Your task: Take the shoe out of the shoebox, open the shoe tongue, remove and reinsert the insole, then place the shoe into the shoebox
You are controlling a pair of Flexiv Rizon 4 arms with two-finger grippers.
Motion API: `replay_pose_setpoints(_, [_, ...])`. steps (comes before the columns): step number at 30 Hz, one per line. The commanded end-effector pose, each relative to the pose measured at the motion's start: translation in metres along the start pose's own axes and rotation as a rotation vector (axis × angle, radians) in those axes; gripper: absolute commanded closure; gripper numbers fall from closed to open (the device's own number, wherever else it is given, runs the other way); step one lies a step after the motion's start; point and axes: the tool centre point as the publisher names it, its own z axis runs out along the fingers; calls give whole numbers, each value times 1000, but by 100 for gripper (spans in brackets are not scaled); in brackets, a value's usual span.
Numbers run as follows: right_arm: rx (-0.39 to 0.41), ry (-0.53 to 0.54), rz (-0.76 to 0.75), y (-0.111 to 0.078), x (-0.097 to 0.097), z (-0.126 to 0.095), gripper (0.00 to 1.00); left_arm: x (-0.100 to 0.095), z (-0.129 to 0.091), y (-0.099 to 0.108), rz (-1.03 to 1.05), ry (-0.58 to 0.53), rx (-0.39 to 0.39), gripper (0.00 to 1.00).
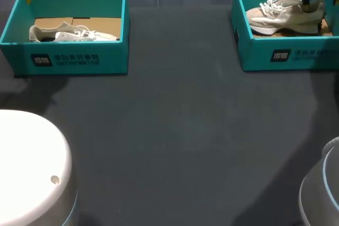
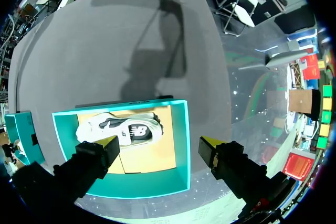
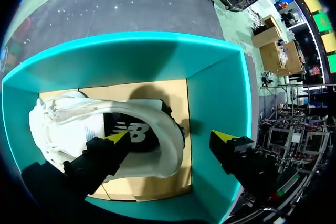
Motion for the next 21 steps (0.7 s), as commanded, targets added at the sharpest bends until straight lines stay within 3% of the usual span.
replay_pose_setpoints(1, [52,15,3,12,0,14,4,0,0,-1,1,2,-1,0])
replay_pose_setpoints(5, [67,23,10,13,-1,22,5,0,0,-1,1,2,-1,0])
replay_pose_setpoints(7, [74,26,14,13,-1,25,13,0,0,-1,1,2,-1,0])
replay_pose_setpoints(10, [81,30,16,13,-1,28,14,0,0,-1,1,2,-1,0])
replay_pose_setpoints(13, [91,34,20,12,0,31,24,0,0,-1,1,2,-1,0])
replay_pose_setpoints(21, [120,37,36,6,1,39,35,0,0,-1,1,2,-1,0])
